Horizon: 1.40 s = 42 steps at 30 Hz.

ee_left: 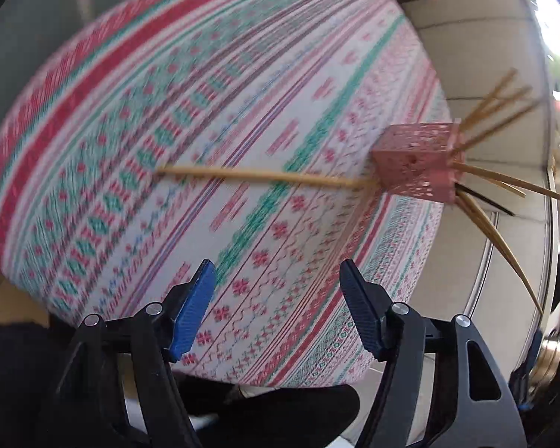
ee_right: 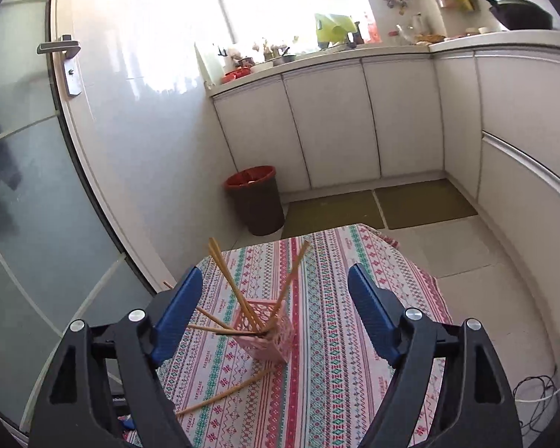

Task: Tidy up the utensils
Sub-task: 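Move both open tools to the chopsticks lying on the cloth beside the basket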

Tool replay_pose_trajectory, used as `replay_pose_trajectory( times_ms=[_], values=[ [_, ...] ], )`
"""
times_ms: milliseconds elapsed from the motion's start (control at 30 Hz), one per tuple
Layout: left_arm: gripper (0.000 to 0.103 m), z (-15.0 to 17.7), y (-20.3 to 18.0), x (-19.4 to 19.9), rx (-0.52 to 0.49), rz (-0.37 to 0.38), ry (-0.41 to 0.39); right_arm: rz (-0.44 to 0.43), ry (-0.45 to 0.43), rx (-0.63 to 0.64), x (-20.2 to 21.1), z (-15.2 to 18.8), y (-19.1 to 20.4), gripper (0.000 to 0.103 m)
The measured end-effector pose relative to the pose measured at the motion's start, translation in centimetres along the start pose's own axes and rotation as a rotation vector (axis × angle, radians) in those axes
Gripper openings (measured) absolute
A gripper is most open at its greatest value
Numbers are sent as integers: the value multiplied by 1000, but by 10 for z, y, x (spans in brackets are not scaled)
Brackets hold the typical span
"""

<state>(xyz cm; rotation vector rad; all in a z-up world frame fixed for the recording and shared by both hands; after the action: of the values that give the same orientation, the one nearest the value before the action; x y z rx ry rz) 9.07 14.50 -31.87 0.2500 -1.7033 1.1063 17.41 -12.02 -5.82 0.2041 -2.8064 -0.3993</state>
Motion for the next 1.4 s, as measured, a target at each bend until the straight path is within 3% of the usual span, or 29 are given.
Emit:
replay_pose_trajectory(
  times_ms=[233, 333, 433, 567, 700, 733, 767, 800, 833, 933, 967, 1033, 1100, 1167, 1267, 1300, 1367, 1400],
  values=[
    [65, -8, 25, -19, 285, -82, -97, 60, 153, -96, 8, 59, -57, 81],
    [76, -21, 24, -27, 393, -93, -127, 98, 205, -116, 5, 82, -81, 81],
    [77, -34, 19, -32, 449, -121, -150, 143, 273, -166, -2, 106, -110, 81],
    [83, -47, 14, -39, 457, -232, -125, 166, 361, -246, -9, 136, -134, 81],
    [75, -62, -4, -41, 298, -355, -161, 171, 416, -309, -14, 156, -142, 81],
    [64, -67, -11, -41, 237, -376, -181, 172, 424, -309, -13, 159, -142, 81],
    [45, -72, -18, -39, 142, -399, -211, 172, 434, -303, -12, 163, -141, 81],
    [30, -76, -24, -39, 57, -396, -233, 168, 445, -294, -11, 167, -139, 81],
    [17, -80, -35, -44, 5, -345, -232, 158, 463, -278, -11, 171, -136, 81],
    [15, -84, -38, -42, -72, -277, -213, 85, 526, -148, -16, 185, -105, 81],
    [0, -84, -34, -39, -94, -250, -204, 68, 523, -99, -18, 187, -93, 81],
    [0, -84, -21, -25, -144, -220, -203, 20, 528, -3, -25, 192, -67, 81],
    [0, -89, -10, -4, -177, -135, -232, -46, 555, 92, -34, 203, -32, 81],
    [0, -97, -2, 12, -208, -144, -260, -99, 595, 163, -47, 217, -2, 81],
    [2, -96, 4, 26, -196, -128, -230, -117, 629, 208, -69, 234, 28, 81],
    [9, -96, 5, 29, -227, -143, -220, -112, 626, 231, -73, 237, 36, 81],
    [43, -92, 7, 36, -260, -147, -221, -80, 618, 304, -83, 244, 48, 81],
    [46, -94, 9, 40, -271, -155, -234, -55, 615, 336, -85, 245, 49, 80]
  ],
)
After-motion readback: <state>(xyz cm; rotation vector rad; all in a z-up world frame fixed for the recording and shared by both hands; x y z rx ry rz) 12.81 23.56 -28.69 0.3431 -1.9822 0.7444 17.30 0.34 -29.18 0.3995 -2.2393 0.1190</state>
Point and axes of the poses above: each gripper's, at about its wrist camera, not at the fingertips, and x roughly against the way its jaws point, y to its left, z to its underside, the point moved 9 cm from there along -x, roughly the way its jaws point, and after that the axes turned 14 degrees about -y, right-handed, at the moved point
